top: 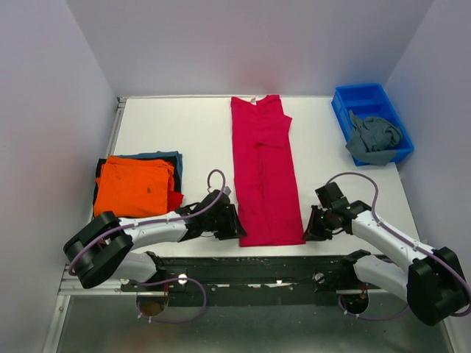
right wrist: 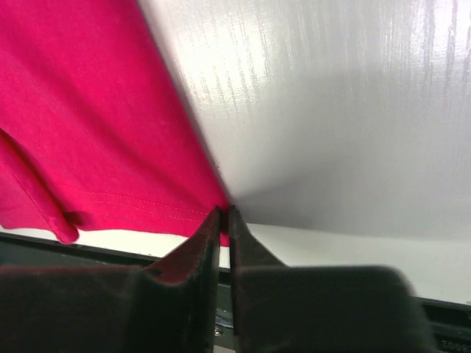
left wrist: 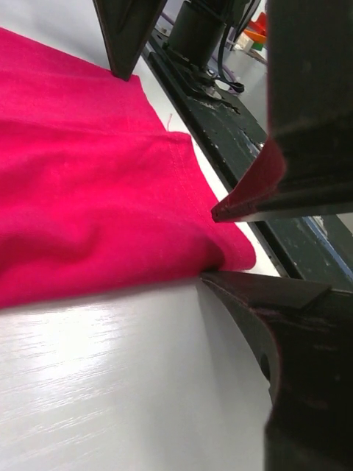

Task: Fold and stack the t-shirts
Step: Grab the bottom of the folded rectangular tshirt with both arms

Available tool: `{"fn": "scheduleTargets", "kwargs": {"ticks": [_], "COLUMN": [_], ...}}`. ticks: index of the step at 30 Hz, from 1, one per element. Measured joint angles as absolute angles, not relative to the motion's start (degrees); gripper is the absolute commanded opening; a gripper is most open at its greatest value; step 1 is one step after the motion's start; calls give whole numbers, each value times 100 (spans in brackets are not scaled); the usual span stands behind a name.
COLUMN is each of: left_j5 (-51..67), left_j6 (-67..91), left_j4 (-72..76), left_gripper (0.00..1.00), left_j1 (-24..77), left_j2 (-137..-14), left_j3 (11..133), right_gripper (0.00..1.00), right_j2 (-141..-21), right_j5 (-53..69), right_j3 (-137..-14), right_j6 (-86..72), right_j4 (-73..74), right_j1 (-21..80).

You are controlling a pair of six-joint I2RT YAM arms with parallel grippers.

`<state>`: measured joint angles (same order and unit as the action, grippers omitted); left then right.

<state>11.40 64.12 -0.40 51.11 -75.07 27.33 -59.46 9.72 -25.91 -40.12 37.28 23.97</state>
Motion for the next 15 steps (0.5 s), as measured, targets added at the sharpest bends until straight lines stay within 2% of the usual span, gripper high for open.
{"fn": "scheduleTargets", "kwargs": {"ticks": [1, 12, 13, 15], "left_j5": [1138, 1116, 1116, 1118], "left_j6": [6458, 6740, 6759, 6801], "left_j4": [-43, -119, -143, -163], "left_gripper": [38, 38, 36, 27], "left_j1": [5151, 5264, 5264, 5264], "left_j2": [-7518, -7402, -7354, -7279], "left_j3": [2720, 2495, 2462, 2403], "right_gripper": [1, 1, 1, 1], "right_j2": [-5957, -5922, -5898, -5857], "right_j5": [978, 1317, 1341, 1378], "right_j3": [-2567, -2456, -2436, -2416], "right_j6": [-4012, -4049, -4049, -4051], "right_j4": [3726, 3590, 3581, 3577], "right_j1": [2397, 2484, 2499, 2526]}}
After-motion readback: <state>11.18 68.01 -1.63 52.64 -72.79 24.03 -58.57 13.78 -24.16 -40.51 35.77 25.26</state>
